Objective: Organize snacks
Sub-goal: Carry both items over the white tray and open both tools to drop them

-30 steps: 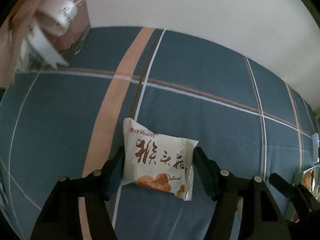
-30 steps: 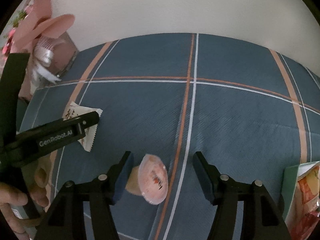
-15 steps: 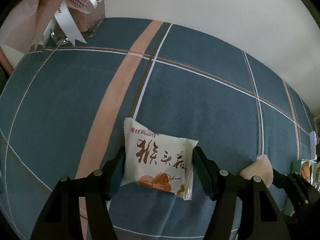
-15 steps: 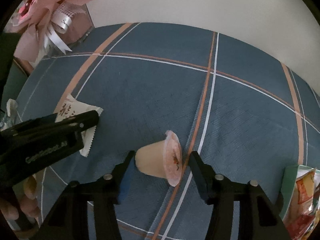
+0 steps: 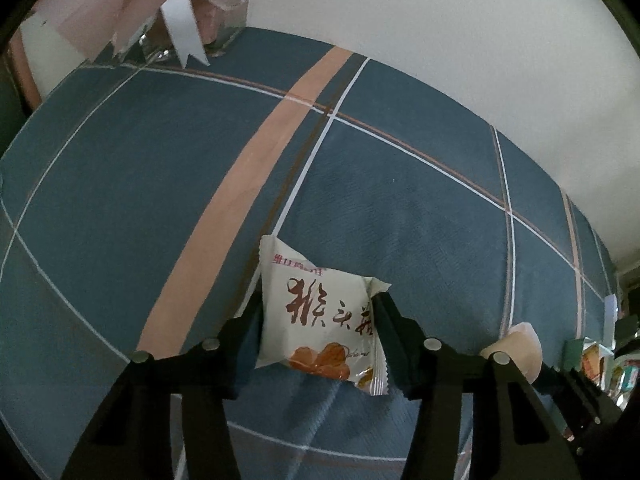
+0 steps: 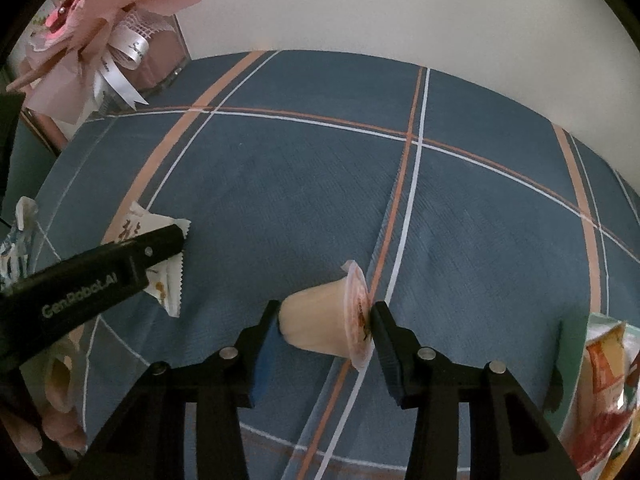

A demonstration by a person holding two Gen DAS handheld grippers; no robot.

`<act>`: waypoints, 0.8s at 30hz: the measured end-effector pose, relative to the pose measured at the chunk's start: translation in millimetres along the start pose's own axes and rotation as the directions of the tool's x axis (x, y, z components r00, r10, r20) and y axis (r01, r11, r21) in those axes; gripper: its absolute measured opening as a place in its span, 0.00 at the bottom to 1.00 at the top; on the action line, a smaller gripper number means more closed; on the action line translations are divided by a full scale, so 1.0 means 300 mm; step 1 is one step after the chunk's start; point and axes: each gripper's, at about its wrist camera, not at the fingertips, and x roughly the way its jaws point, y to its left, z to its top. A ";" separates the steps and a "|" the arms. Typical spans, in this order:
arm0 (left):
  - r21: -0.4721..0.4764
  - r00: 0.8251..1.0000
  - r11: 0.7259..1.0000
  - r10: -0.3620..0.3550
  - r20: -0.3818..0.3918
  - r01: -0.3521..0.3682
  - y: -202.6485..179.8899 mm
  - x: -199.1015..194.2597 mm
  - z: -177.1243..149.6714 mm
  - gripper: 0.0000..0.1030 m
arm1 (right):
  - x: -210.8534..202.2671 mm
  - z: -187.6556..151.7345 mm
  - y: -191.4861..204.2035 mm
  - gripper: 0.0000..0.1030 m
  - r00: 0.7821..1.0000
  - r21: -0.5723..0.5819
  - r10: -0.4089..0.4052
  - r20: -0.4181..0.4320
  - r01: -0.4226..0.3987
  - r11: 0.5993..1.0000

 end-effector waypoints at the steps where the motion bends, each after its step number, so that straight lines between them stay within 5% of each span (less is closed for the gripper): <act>1: -0.008 1.000 1.000 -0.003 -0.003 0.003 0.003 -0.006 -0.010 0.54 | -0.008 -0.006 -0.001 0.46 1.000 0.006 0.005 0.002 -0.005 1.000; 14: -0.032 0.997 0.997 -0.074 -0.012 0.074 -0.056 -0.183 -0.146 0.53 | -0.188 -0.112 -0.087 0.46 0.999 0.122 0.036 0.041 -0.041 0.992; 24: 0.020 0.989 0.989 -0.145 0.015 0.145 -0.284 -0.361 -0.200 0.53 | -0.377 -0.243 -0.229 0.46 0.995 0.241 0.013 0.103 -0.038 0.970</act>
